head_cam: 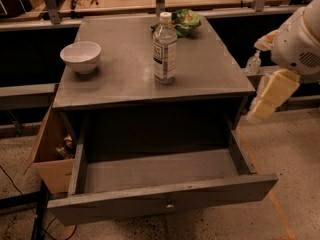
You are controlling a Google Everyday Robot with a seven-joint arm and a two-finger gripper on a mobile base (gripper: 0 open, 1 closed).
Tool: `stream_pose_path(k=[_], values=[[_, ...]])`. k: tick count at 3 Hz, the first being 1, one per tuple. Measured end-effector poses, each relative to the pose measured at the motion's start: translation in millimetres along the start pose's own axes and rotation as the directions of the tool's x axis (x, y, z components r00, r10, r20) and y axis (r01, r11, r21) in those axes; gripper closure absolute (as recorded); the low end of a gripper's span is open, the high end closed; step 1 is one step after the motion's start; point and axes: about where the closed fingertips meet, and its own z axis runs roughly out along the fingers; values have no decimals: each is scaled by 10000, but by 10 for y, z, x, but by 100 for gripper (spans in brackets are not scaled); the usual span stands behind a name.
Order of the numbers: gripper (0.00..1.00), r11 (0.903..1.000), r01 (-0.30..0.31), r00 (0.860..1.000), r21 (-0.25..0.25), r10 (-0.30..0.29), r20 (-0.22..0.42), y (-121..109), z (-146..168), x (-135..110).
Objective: Knock blue plastic bottle over
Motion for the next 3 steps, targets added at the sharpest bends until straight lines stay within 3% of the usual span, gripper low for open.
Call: stream_pose_path(k=[1,2,3], values=[[0,9982,13,9807,-596,104,1955,-290,376,-357],[0,9886,149,9219,-1496,443,3850,-434,728,-793],[0,9809,-95,8615,-1945,1068,4965,-559,1098,-1120]])
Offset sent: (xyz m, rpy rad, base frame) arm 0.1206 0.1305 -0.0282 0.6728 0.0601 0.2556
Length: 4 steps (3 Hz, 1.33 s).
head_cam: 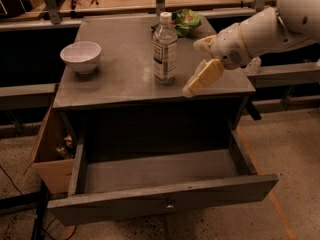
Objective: Knock blue plastic bottle over
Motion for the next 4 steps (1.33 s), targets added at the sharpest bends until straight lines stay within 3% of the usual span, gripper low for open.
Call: stream_pose_path(k=[1,2,3,4], values=[[0,9965,-706,9927,442,659,1011,-328,285,-104],[0,9874,-1327,9747,864,1142,1921,-675,445,-245],[15,9816,-1591,9586,1060,1279,2545,-901,541,-398],[37,9850,-1500,9504,859,1197,2869,-897,665,-523]])
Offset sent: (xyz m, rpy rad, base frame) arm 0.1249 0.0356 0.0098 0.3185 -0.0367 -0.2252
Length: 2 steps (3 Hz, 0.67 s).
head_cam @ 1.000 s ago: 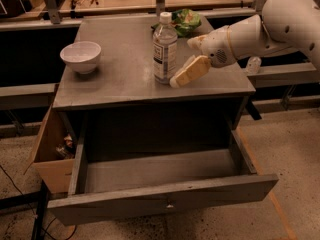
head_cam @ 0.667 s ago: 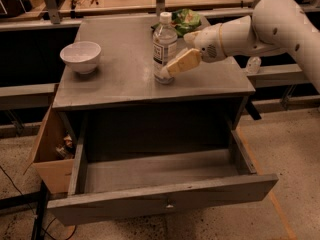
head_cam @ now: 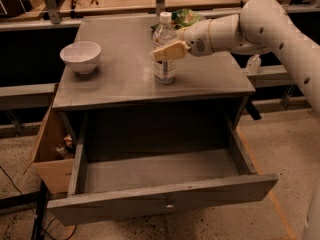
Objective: Knock blue plastic bottle over
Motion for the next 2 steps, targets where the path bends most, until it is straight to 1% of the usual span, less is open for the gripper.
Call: stream_pose_path(k=[1,2], values=[[60,9977,681,9976,37,-682,137,24,-25,-143],[83,9534,2982,9535,462,-2953,-609,140,-176,-385]])
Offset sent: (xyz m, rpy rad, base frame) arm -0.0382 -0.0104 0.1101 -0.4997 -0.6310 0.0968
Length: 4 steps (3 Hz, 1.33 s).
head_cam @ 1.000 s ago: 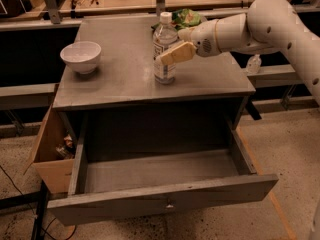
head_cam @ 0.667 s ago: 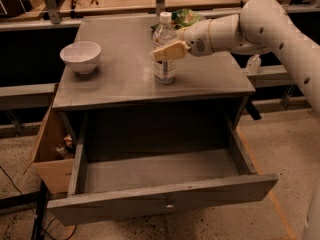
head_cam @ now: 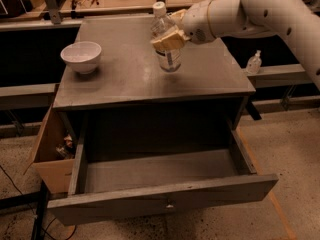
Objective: Knock blue plastic bottle over
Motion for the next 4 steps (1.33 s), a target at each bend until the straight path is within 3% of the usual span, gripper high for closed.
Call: stream_pose_path(k=[1,2,3,4], values=[[100,9288,3704,9223,145,-3659,-1240,219,-53,-411],[100,7717,6256,7387,-1140,-6331,-2313,470,167,-418],[100,6238,7165,5583,-3123,-7812,-2795,651,509,-274],[100,5252,7098,4230,-4694,-8507,-3122,708,744,-113]])
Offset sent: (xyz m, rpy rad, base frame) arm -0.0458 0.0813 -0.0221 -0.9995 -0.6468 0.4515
